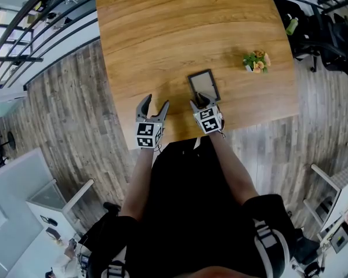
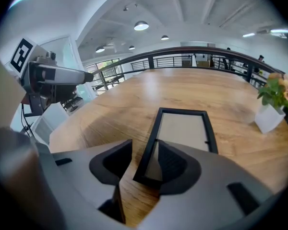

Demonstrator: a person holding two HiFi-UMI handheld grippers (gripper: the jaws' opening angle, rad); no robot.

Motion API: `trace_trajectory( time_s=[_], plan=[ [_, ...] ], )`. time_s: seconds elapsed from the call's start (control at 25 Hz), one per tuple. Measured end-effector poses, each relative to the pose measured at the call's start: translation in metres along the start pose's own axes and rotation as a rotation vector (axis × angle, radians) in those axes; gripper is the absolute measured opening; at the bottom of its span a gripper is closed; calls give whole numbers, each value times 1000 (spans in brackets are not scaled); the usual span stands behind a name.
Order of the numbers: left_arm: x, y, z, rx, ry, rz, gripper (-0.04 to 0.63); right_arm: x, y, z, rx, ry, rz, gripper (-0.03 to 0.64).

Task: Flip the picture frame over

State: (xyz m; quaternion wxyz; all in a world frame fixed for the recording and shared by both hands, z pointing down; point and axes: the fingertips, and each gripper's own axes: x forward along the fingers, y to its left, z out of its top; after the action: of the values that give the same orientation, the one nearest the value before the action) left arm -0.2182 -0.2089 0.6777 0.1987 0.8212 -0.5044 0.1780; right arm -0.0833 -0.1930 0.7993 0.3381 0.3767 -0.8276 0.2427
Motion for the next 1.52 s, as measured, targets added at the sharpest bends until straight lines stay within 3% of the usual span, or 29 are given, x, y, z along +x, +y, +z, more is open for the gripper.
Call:
trace_trajectory(
  time_s=[0.2,0.76,1.08,1.32,1.52],
  plan=[
    [0,2,-3,-5,10,-1,295,4,-5,2,-22,28,-55,136],
    [-1,4,-5,3,13,-6,295,8,-4,1,-130,48,-141,106],
    [1,-1,-2,4,6,-22,295,5,-10,-5,-12,92,-122,49],
    [5,-1,-3,8,6,-29,295,2,-15,-9,5,102,-115,48],
    [8,-8,-1,2,-2,-31,295,-4,-18,-7,13,48,-101,48]
  ],
)
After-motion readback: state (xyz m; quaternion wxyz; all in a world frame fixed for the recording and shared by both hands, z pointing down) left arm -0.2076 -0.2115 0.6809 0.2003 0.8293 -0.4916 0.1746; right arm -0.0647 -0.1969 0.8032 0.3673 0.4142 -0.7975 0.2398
